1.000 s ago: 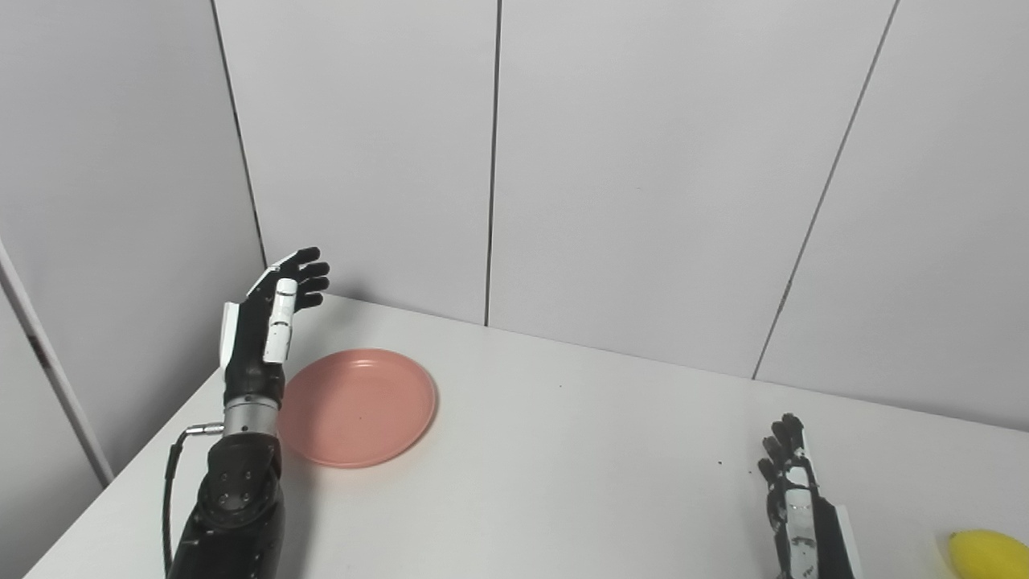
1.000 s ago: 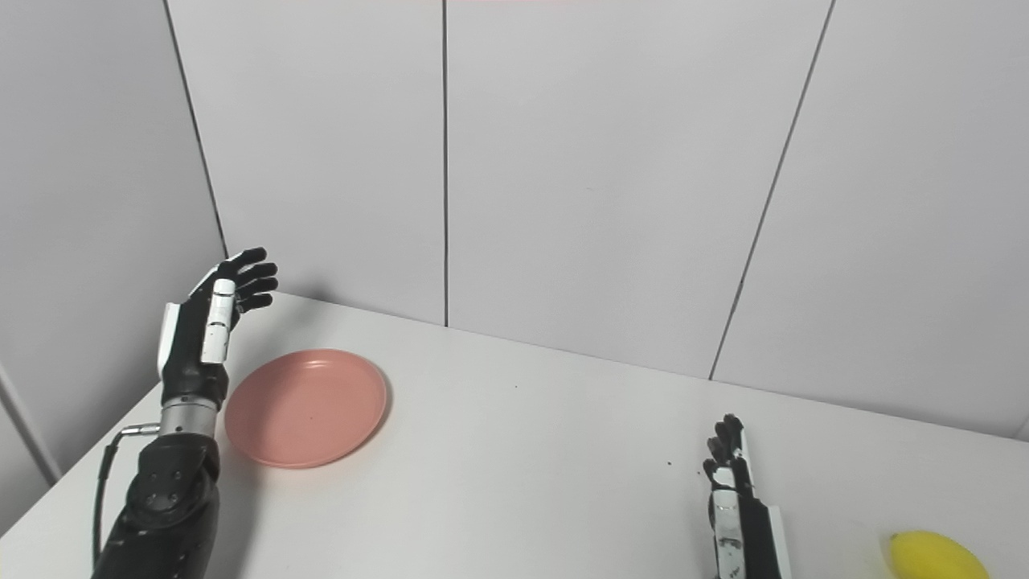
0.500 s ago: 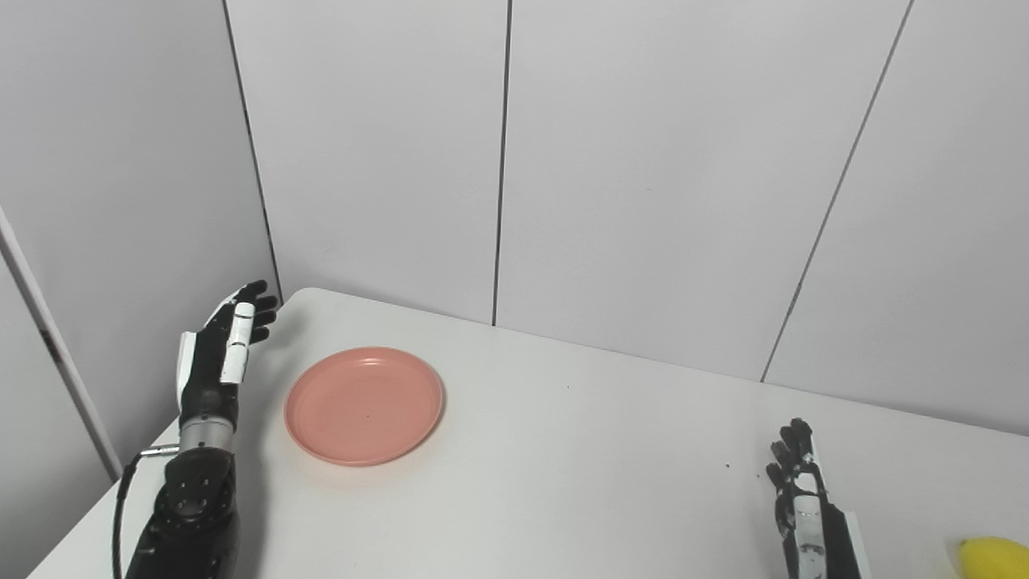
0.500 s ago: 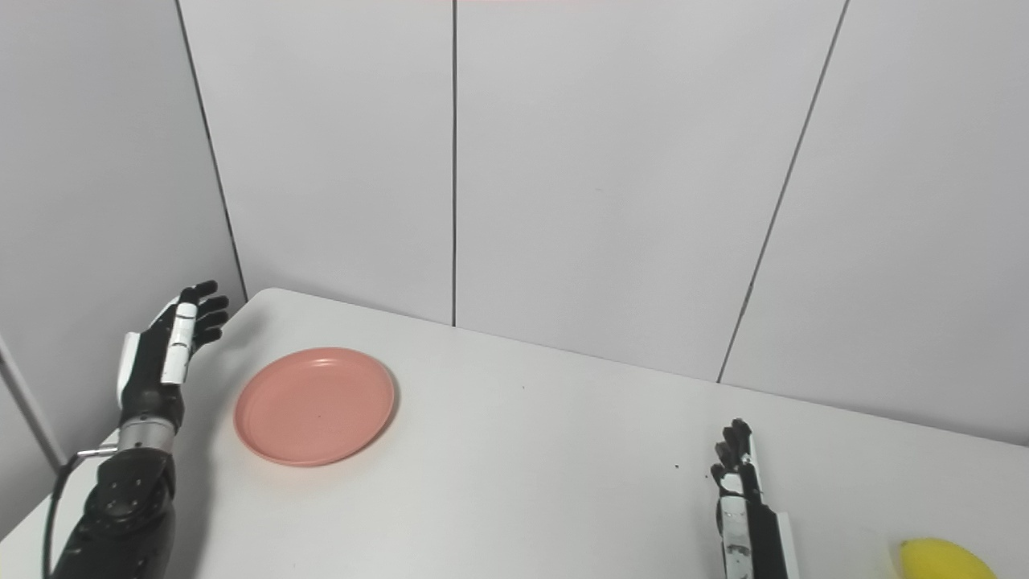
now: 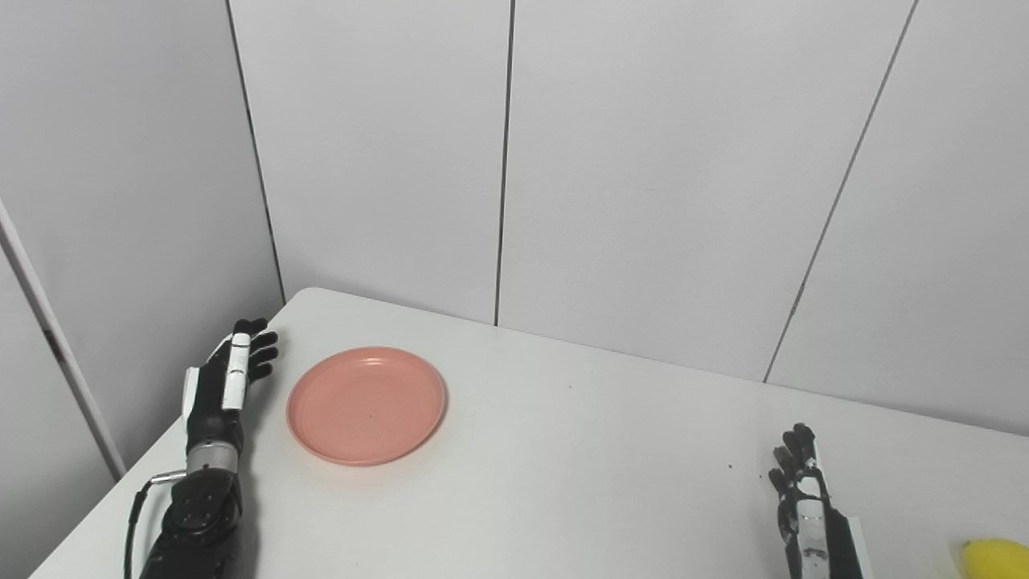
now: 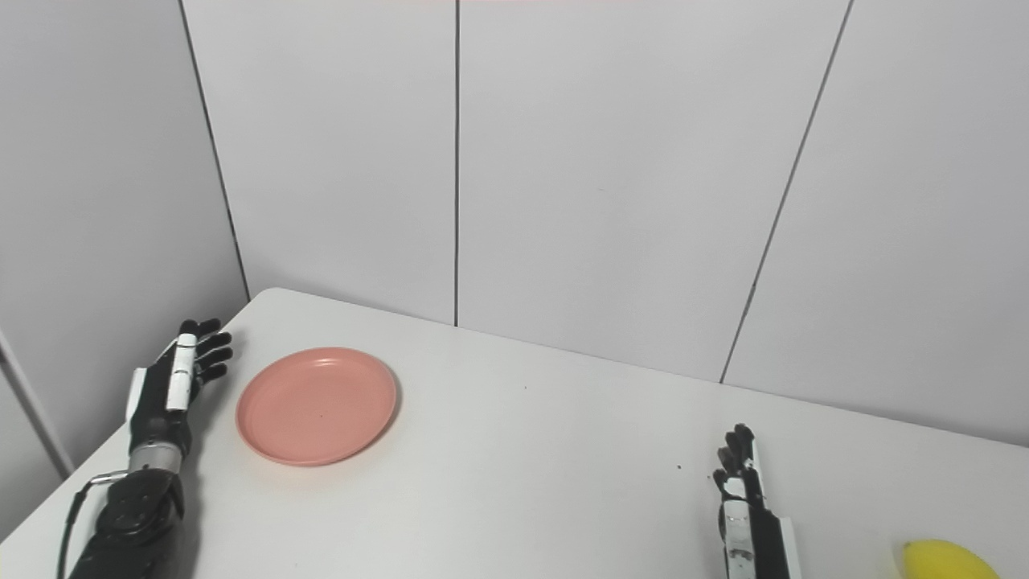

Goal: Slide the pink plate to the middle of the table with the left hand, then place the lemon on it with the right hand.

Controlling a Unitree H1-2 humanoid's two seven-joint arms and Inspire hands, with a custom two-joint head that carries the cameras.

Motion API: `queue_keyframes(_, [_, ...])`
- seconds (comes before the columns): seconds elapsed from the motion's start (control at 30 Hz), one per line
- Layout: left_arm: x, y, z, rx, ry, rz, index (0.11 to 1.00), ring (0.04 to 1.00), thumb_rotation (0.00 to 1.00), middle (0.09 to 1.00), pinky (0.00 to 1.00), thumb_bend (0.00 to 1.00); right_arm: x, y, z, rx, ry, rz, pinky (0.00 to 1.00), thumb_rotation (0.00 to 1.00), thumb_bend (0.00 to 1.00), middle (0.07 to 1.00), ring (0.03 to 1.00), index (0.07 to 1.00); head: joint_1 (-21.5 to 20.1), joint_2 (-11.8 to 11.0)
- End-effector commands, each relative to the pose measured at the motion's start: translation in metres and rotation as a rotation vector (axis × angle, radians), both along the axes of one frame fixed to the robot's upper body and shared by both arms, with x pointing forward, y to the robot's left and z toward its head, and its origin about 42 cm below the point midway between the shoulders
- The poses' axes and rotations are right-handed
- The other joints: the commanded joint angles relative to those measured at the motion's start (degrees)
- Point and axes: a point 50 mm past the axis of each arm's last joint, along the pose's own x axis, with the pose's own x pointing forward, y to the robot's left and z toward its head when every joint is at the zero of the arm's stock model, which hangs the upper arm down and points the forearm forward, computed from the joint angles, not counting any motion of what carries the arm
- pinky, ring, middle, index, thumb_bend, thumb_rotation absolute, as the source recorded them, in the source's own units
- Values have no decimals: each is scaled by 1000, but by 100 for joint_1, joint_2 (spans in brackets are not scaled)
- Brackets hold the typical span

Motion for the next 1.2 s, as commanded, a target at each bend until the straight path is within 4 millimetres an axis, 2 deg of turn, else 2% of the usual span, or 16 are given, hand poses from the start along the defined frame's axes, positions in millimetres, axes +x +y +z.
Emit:
queue_keyframes(0.0, [13, 0, 24, 22, -80, -30, 760, 762, 1000, 766, 748, 563, -5, -2, -6, -4, 23, -10, 1000, 1000, 671, 1000, 1000, 1000, -9, 7])
queue_keyframes(0.13, [16, -12, 24, 19, -79, -39, 769, 778, 1000, 778, 770, 574, -5, -2, -7, 1, 28, -8, 1000, 1000, 666, 1000, 1000, 1000, -7, 15])
queue_keyframes(0.23, [18, -19, 24, 33, -79, -58, 791, 807, 1000, 802, 826, 586, -5, -2, -7, -1, 23, -8, 1000, 1000, 666, 1000, 1000, 1000, -5, 19])
queue_keyframes(0.33, [22, -26, 21, -3, -86, -84, 795, 816, 1000, 806, 827, 584, -5, -1, -7, 11, 32, -8, 1000, 1000, 665, 1000, 1000, 1000, -4, 16])
queue_keyframes(0.57, [25, -33, 15, -8, -75, -140, 785, 827, 1000, 803, 885, 624, -6, -1, -7, 12, 33, -14, 1000, 1000, 684, 1000, 1000, 1000, -4, 28])
queue_keyframes(0.7, [27, -39, 10, -14, -66, -165, 793, 814, 1000, 807, 832, 585, -5, -1, -6, 12, 30, -21, 1000, 1000, 665, 1000, 1000, 1000, 0, 32])
queue_keyframes(0.8, [27, -45, 8, -29, -59, -183, 799, 816, 1000, 812, 830, 613, -5, -2, -6, 1, 26, -20, 1000, 1000, 666, 1000, 1000, 1000, 0, 40])
queue_keyframes(0.97, [28, -54, 7, -42, -57, -210, 796, 806, 1000, 804, 817, 531, -5, -1, -6, 13, 23, -24, 1000, 1000, 659, 1000, 1000, 1000, -1, 42])
queue_keyframes(1.17, [28, -67, 10, -53, -48, -259, 793, 807, 1000, 801, 809, 553, -5, 0, -6, 17, 32, -24, 1000, 1000, 674, 1000, 1000, 1000, -19, 57])
